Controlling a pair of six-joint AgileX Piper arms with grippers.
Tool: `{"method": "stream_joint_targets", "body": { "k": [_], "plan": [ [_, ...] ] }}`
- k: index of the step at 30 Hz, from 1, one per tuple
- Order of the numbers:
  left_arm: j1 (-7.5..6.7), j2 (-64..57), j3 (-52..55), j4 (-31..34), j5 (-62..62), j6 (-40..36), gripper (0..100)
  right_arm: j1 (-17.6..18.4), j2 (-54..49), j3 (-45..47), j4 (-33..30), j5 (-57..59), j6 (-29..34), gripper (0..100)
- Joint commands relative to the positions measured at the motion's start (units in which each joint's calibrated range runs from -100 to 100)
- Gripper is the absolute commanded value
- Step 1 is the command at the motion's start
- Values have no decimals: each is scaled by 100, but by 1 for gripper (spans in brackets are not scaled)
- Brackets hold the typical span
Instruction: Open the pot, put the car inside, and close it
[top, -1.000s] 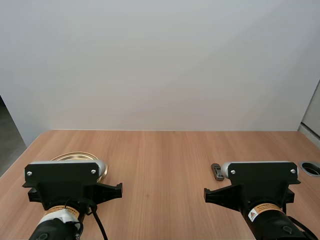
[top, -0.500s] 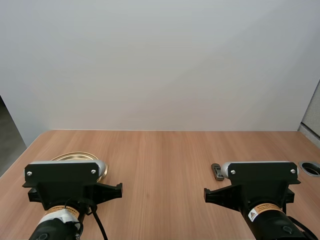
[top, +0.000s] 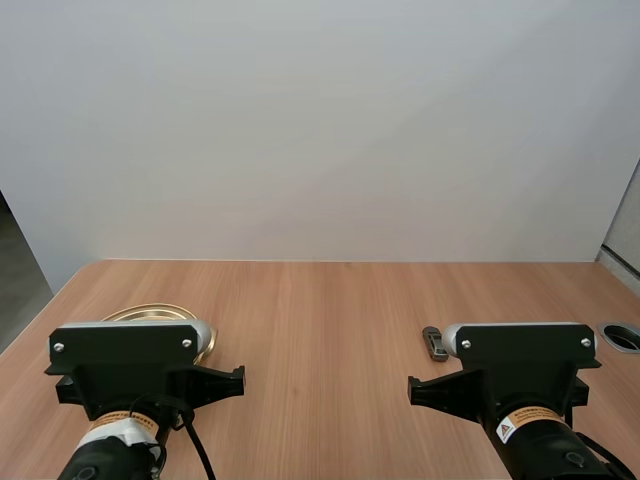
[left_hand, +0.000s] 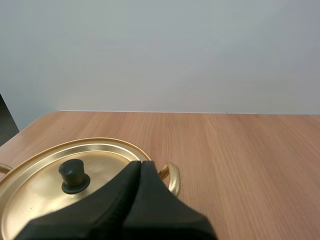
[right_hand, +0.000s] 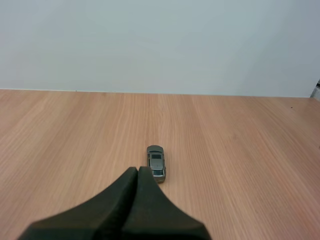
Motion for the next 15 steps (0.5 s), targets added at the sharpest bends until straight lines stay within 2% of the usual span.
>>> {"method": "stream_joint_targets", "body": {
  "k": [1, 15],
  "plan": [
    [6, 0, 0, 7, 5, 1, 0, -3, 0, 0, 0, -2, -3, 0],
    [6, 0, 0, -73, -13, -41, 0, -3, 0, 0, 164, -2, -3, 0]
  ]
}}
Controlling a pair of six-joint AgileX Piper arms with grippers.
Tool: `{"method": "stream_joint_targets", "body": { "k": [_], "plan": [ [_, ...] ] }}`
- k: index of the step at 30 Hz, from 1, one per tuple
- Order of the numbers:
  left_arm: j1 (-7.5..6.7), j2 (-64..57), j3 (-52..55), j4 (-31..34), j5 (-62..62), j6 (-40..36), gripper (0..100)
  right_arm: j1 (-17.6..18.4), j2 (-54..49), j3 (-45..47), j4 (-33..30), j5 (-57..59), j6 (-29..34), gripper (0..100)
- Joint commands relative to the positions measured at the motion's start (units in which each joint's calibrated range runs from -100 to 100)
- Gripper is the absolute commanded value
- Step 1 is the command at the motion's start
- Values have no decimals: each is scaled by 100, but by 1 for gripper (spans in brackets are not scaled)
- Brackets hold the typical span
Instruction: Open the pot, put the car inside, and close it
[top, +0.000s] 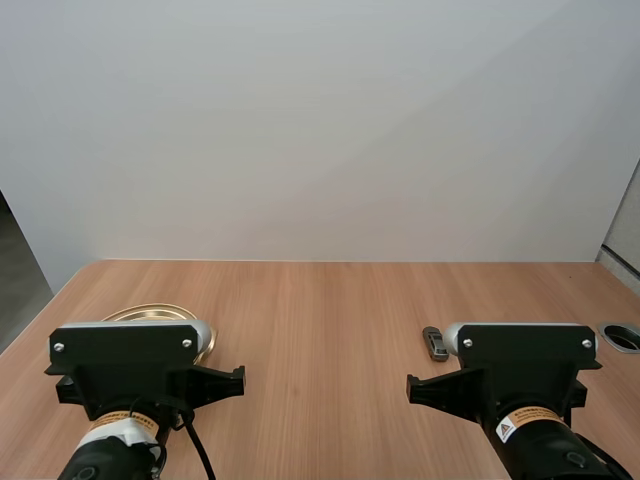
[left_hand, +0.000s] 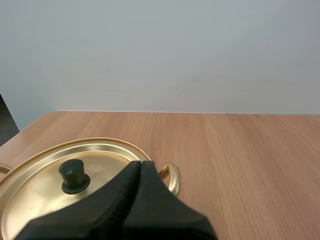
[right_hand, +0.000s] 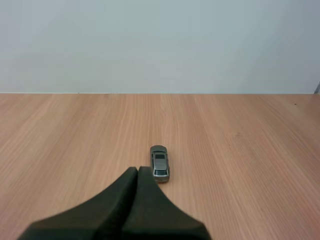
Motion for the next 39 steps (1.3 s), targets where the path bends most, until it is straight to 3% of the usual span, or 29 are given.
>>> {"method": "stream_joint_targets", "body": {
  "k": [1, 6, 10, 15, 19, 23, 27, 31, 35, 39],
  "plan": [
    [6, 0, 0, -51, -13, 0, 0, -3, 0, 0, -31, -2, -3, 0],
    [6, 0, 0, -77, -13, 0, 0, -3, 0, 0, -53, -2, -3, 0],
    [6, 0, 0, -34, -163, 134, 0, 6, 0, 0, -720, -50, -3, 0],
    [6, 0, -641, 647, -405, 1170, 0, 88, 0, -410, -1956, -108, -3, 0],
    [6, 0, -1562, 1340, 521, 1278, 0, 93, 0, -1242, -2382, -88, -3, 0],
    [6, 0, -2277, 1259, 2306, 1207, 0, 93, 0, -2191, -2305, 644, 145, 0],
    [6, 0, -2325, 1724, 2159, 1245, 0, 93, 0, -2808, -2141, 1449, 108, 0],
    [6, 0, -2325, 2325, 1645, 970, 0, 101, 81, -2844, -2126, 1654, -459, 0],
    [6, 312, -2478, 2279, 2098, 941, 0, 203, 670, -2855, -2130, 1820, -1216, 0],
    [-1, 1193, -2986, 2133, 2704, 883, 0, 230, 1207, -2855, -2211, 1915, -1252, 0]
  ]
}}
